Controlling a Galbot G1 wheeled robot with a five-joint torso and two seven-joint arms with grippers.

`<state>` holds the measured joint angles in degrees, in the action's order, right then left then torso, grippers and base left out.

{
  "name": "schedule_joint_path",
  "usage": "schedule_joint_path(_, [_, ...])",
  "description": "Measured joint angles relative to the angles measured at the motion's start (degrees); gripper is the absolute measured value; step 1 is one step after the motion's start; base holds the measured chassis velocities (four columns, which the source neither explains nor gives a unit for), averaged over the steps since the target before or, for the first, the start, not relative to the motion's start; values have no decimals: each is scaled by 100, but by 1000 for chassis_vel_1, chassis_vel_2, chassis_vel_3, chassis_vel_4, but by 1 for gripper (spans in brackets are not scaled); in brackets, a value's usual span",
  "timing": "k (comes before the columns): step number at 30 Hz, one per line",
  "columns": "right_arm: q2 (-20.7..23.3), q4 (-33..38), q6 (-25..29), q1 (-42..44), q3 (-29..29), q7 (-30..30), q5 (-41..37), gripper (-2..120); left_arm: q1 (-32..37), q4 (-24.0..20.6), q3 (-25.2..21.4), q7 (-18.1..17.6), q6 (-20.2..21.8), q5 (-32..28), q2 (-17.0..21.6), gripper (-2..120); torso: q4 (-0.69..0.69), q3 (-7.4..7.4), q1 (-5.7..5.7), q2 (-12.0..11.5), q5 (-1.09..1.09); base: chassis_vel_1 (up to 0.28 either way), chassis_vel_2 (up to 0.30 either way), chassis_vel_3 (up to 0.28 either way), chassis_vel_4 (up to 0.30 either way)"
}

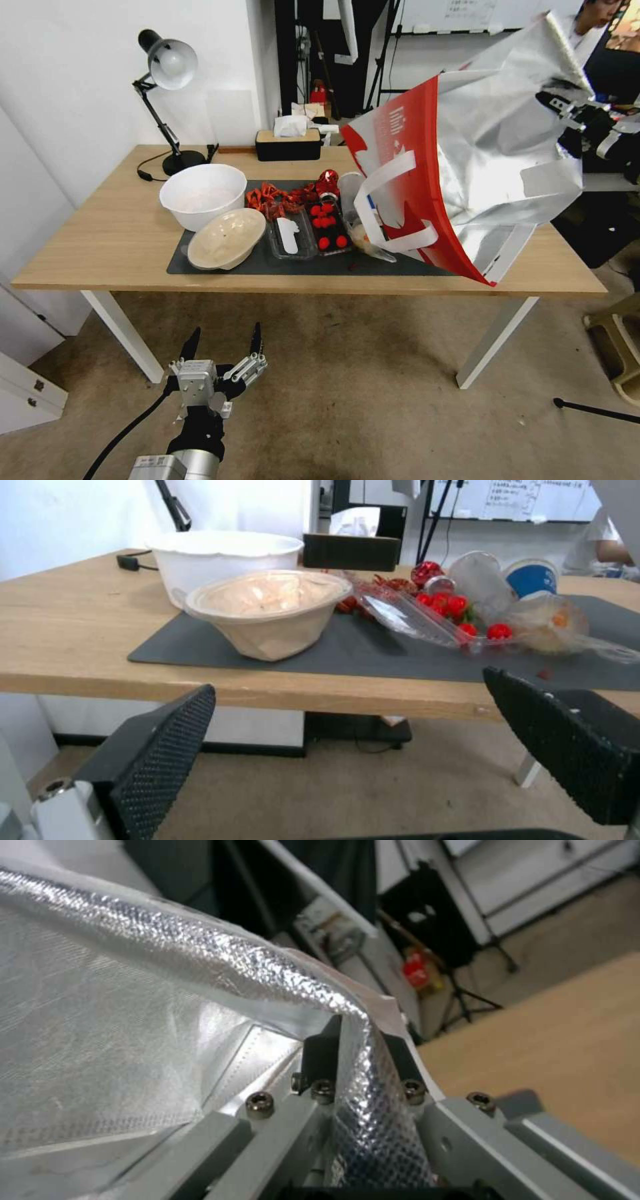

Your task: Pick up the food delivery bag from the floor and place it on the table.

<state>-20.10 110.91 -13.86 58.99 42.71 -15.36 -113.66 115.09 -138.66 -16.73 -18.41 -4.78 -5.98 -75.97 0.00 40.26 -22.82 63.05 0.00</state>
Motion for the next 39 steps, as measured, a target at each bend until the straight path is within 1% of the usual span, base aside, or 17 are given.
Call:
schedule_joint_path(1, [0, 0, 0, 0, 0, 0, 0, 0, 0, 0, 0, 0, 0, 0, 0, 100, 0, 0, 0, 0, 0, 0, 0, 0, 0])
schedule_joint_path(3, [-72, -58, -49, -48, -36, -288, -8, 0, 12, 6, 0, 0, -19, 14, 0, 100, 0, 0, 0, 0, 1, 0, 0, 0, 0])
schedule_joint_path(4, [-72, -58, -49, -48, -36, -288, -8, 0, 12, 6, 0, 0, -19, 14, 0, 100, 0, 0, 0, 0, 1, 0, 0, 0, 0])
schedule_joint_path(5, [-114, -82, -81, -80, -49, -509, -13, 0, 18, 10, 1, 0, -30, 23, -1, 100, 0, 0, 0, -1, 0, 0, 0, 0, 0])
schedule_joint_path(8, [-210, -131, -161, -197, -85, -904, -43, 0, 27, 13, 1, 0, -40, 41, -2, 100, 0, 0, 1, -1, 0, 0, 0, 0, 0])
schedule_joint_path(9, [-210, -131, -161, -197, -85, -904, -43, 0, 27, 13, 1, 0, -40, 41, -2, 100, 0, 0, 1, -1, 0, 0, 0, 0, 0])
schedule_joint_path(12, [-330, -204, -214, -355, -121, -1267, -98, 0, 43, 13, 1, 1, -52, 58, -7, 100, 0, -1, 1, -2, 0, 0, 0, 0, 0])
schedule_joint_path(17, [-442, -254, -224, -456, -149, -1488, -159, 0, 64, 10, 5, 2, -80, 68, -7, 100, 0, -1, 1, -2, -1, 0, 0, 0, 0])
schedule_joint_path(21, [-714, -295, -249, -775, -382, -2145, -203, 0, 102, -2, 3, 2, -110, 97, -10, 100, 0, -1, 1, -2, 0, 0, 0, 0, 0])
schedule_joint_path(22, [-714, -295, -249, -775, -382, -2145, -203, 0, 102, -2, 3, 2, -110, 97, -10, 100, 0, -1, 1, -2, 0, 0, 0, 0, 0])
schedule_joint_path(25, [-792, -376, -250, -973, -457, -2482, -222, 0, 137, -2, 3, 3, -136, 132, -15, 100, 0, -1, 1, -3, 0, 0, 0, 0, 0])
schedule_joint_path(26, [-792, -376, -250, -973, -457, -2482, -222, 0, 137, -2, 3, 3, -136, 132, -15, 100, 0, -1, 1, -3, 0, 0, 0, 0, 0])
schedule_joint_path(29, [-819, -463, -239, -1116, -499, -2783, -266, 0, 138, 10, 10, 5, -157, 174, -34, 100, 0, -1, 1, -3, -1, 0, 0, 0, 0])
schedule_joint_path(39, [-896, -540, -265, -1231, -649, -3175, -200, 0, 131, 30, 28, 10, -170, 207, -59, 100, 0, -1, 1, -3, 0, 0, 0, 0, 0])
